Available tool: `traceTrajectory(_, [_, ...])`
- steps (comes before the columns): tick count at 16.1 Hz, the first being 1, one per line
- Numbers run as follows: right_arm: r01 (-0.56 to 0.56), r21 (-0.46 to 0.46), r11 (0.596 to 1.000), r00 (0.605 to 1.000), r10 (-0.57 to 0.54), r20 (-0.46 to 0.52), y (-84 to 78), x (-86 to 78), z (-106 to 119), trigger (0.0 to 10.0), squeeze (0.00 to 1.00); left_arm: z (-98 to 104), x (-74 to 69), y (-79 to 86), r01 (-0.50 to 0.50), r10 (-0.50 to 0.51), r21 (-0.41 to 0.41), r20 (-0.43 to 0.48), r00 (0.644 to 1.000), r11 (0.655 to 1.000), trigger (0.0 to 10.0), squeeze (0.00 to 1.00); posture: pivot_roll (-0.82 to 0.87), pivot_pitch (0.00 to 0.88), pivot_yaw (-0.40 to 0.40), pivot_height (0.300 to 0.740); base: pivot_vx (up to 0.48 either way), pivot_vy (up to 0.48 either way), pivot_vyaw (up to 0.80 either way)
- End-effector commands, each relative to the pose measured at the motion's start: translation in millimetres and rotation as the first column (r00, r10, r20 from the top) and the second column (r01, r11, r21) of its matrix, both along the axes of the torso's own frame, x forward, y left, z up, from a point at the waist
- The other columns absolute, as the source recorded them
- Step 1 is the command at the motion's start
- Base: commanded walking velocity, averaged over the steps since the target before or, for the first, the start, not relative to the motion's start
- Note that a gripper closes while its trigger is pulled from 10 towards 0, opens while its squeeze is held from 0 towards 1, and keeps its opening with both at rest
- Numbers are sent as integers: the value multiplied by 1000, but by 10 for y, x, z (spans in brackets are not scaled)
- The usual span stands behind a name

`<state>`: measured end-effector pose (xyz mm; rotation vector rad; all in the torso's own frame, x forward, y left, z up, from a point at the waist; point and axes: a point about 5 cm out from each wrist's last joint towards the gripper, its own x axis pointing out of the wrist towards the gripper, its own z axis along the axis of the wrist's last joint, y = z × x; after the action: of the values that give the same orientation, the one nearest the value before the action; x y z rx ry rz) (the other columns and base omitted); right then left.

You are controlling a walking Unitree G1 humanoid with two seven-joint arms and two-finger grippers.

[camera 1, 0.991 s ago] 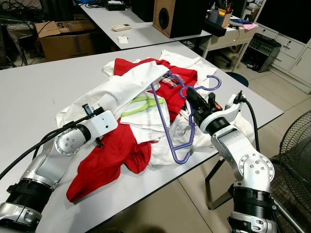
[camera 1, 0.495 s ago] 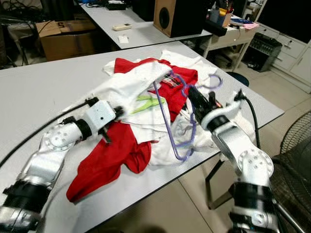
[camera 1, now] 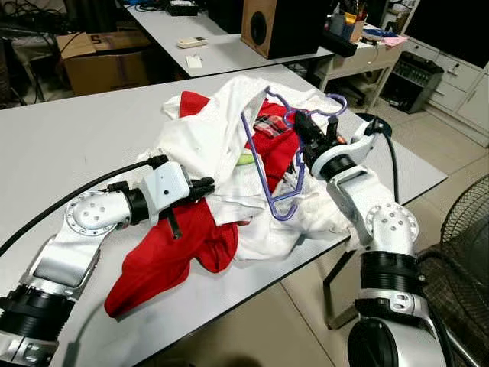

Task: Hang hanger

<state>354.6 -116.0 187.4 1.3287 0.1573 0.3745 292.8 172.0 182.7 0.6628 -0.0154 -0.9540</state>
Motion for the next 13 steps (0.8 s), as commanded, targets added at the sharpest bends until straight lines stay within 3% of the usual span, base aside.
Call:
traceTrajectory(1, [52,9,999,998,-52,18,-99,61,40,10000,0,63,-63,-107,68,-68,-18,0,998,997,0,0,76,0,-65,740,0,0,0])
traceTrajectory(4, [74,19,997,997,-74,-9,-104,124,-4,10000,0,104,-142,-251,144,-145,-87,-15,989,986,0,0,78,0,-68,740,0,0,0])
traceTrajectory(5, [80,33,996,997,-79,-19,-93,162,-9,10000,0,110,-213,-367,198,-205,-126,-42,978,972,0,0,81,0,-72,740,0,0,0])
traceTrajectory(6, [78,48,996,997,-77,-19,-75,185,9,10000,0,78,-233,-415,210,-217,-112,-56,975,971,0,0,81,0,-72,740,0,0,0])
traceTrajectory(11, [59,62,996,998,-58,-8,-26,225,46,10000,0,-2,-137,-424,151,-153,-48,-28,988,987,0,0,80,0,-81,740,0,0,0])
traceTrajectory(13, [56,51,997,998,-55,-12,-38,225,14,10000,0,54,-150,-424,164,-167,-90,-34,985,982,0,0,75,0,-78,740,0,0,0])
